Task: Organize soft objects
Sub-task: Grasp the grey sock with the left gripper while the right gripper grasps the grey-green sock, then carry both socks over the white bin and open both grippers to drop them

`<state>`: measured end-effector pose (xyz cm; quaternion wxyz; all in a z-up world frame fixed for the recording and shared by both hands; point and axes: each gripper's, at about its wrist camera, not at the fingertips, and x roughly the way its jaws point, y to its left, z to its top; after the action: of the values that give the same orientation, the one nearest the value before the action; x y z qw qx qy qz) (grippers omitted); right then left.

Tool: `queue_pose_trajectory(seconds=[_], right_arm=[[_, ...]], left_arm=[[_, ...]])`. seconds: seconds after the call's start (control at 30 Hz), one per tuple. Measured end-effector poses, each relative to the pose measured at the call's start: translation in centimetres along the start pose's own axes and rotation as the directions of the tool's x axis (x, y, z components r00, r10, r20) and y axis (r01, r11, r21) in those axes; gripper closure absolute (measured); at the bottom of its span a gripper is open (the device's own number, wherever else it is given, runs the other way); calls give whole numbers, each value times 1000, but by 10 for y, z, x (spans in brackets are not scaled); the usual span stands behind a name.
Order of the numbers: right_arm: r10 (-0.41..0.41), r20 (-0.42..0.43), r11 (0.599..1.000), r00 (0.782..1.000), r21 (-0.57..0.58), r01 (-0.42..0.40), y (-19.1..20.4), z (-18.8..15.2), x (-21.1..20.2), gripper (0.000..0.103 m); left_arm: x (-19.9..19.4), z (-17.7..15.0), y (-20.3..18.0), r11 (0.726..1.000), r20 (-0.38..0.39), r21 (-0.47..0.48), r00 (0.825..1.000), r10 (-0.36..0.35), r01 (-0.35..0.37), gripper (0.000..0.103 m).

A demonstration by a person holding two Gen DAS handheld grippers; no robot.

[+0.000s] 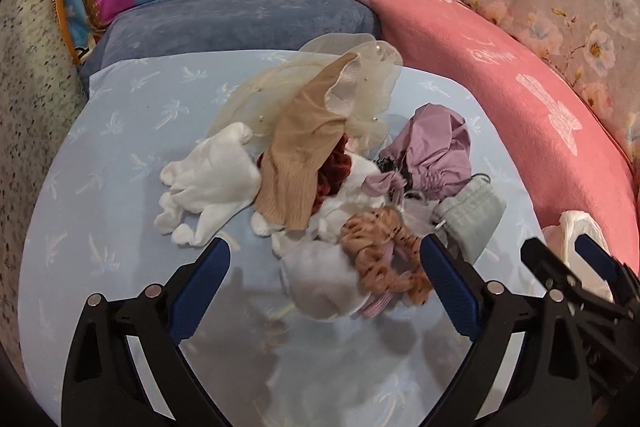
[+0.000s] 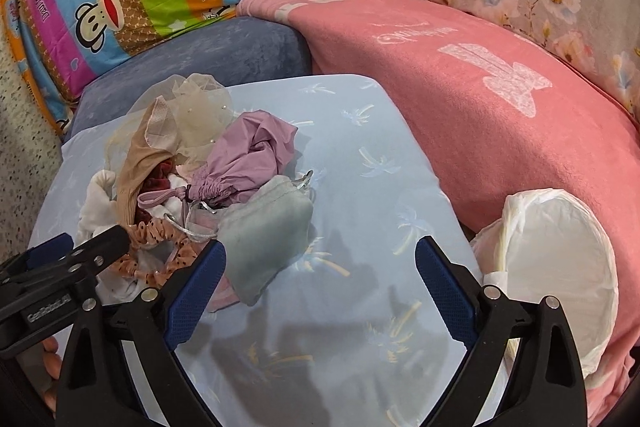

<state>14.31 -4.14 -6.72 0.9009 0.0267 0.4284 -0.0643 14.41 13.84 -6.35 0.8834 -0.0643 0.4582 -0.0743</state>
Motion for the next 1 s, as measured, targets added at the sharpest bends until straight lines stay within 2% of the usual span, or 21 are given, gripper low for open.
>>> queue_pose_trajectory(seconds=[0.23,0.4,0.47,0.5,0.57,0.63,0.67,0.8,0.9,1.0], right_arm=[[35,-34,999,999,0,-35,10,-9,10,18],[51,-48,999,998,-10,-51,20,-9,16,22],[56,-53,998,997,-14,-57,22,-8,20,23],[62,-56,998,997,-15,-63,22,-8,22,26],[76,-67,997,995,-16,-77,26,-6,28,30],[87,-84,996,993,-15,-88,27,-5,37,38],[96,-97,995,991,-11,-98,28,-6,42,46],[140,-146,990,979,12,-139,31,-9,55,86],[154,-137,988,978,23,-153,30,-13,48,96],[163,-118,987,979,28,-161,27,-13,36,97]], left_arm=[[6,-19,24,1000,-44,-10,999,27,-28,12],[20,-12,22,999,-64,-35,997,-32,29,23],[25,-10,18,998,-71,-30,995,-63,61,36],[27,-10,16,996,-75,-30,994,-80,78,39],[28,-8,14,992,-80,-34,989,-126,124,59],[25,-8,13,987,-79,-36,984,-161,158,71],[24,-8,12,987,-77,-33,984,-161,159,74],[18,-11,14,987,-73,-35,985,-159,157,79],[12,-11,17,990,-62,-37,988,-141,139,81],[2,-10,20,991,-42,-45,991,-129,127,81]])
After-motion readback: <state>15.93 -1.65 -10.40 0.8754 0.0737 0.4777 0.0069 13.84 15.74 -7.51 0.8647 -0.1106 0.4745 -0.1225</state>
